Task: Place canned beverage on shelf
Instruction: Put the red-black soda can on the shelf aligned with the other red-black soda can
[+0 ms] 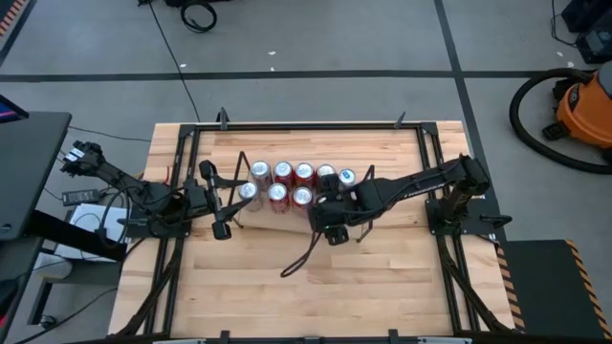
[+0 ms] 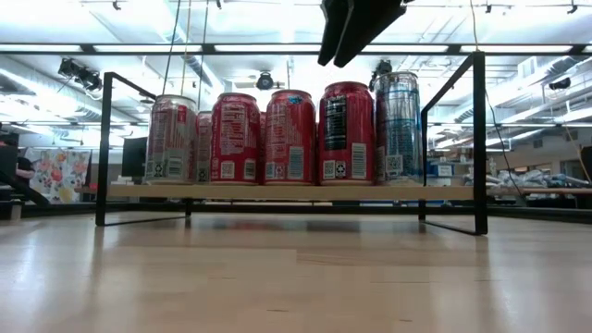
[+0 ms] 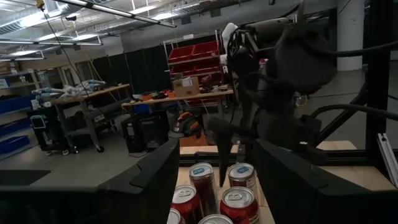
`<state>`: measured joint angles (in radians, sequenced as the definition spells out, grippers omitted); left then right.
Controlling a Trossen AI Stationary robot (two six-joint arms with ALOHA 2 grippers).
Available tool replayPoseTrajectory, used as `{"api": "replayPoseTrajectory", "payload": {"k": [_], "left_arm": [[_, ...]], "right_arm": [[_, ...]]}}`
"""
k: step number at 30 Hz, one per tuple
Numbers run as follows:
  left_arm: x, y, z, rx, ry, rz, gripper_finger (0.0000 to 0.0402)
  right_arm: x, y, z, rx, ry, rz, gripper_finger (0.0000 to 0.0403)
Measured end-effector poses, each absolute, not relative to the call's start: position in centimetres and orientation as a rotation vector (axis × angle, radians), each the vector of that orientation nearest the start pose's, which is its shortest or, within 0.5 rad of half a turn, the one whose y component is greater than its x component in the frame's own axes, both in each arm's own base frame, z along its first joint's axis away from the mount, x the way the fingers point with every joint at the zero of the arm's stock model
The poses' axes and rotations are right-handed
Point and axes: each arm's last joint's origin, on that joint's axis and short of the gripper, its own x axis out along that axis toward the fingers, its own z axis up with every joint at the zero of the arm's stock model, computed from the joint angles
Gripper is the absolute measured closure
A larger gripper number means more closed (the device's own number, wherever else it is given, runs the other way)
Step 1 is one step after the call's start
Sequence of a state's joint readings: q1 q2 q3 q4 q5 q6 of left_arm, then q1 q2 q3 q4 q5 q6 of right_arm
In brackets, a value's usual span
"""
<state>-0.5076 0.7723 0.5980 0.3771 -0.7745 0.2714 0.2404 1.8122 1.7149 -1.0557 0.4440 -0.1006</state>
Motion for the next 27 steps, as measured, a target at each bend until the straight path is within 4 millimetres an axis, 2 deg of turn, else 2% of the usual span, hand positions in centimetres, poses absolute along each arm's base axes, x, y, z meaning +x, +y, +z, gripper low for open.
{"api": "replayPoseTrajectory", "payload": {"k": [5, 10, 14, 27], "left_arm": [[15.8, -6.5, 32.2, 0.147, -0.126, 0.286, 0.0186], [15.8, -6.5, 32.2, 0.147, -0.127, 0.286, 0.0186], [15.8, -6.5, 32.2, 0.147, -0.126, 0.286, 0.0186], [15.8, -6.5, 32.2, 0.147, -0.126, 0.286, 0.0186]], "right_arm": [[36.6, 8.6, 29.1, -0.486, 1.141, -0.106, 0.0005], [36.3, 9.3, 27.4, -0.631, 1.14, -0.209, 0.0005], [36.0, 9.7, 27.3, -0.695, 1.13, -0.26, 0.0005], [35.9, 9.9, 27.2, -0.667, 1.137, -0.249, 0.0005]]}}
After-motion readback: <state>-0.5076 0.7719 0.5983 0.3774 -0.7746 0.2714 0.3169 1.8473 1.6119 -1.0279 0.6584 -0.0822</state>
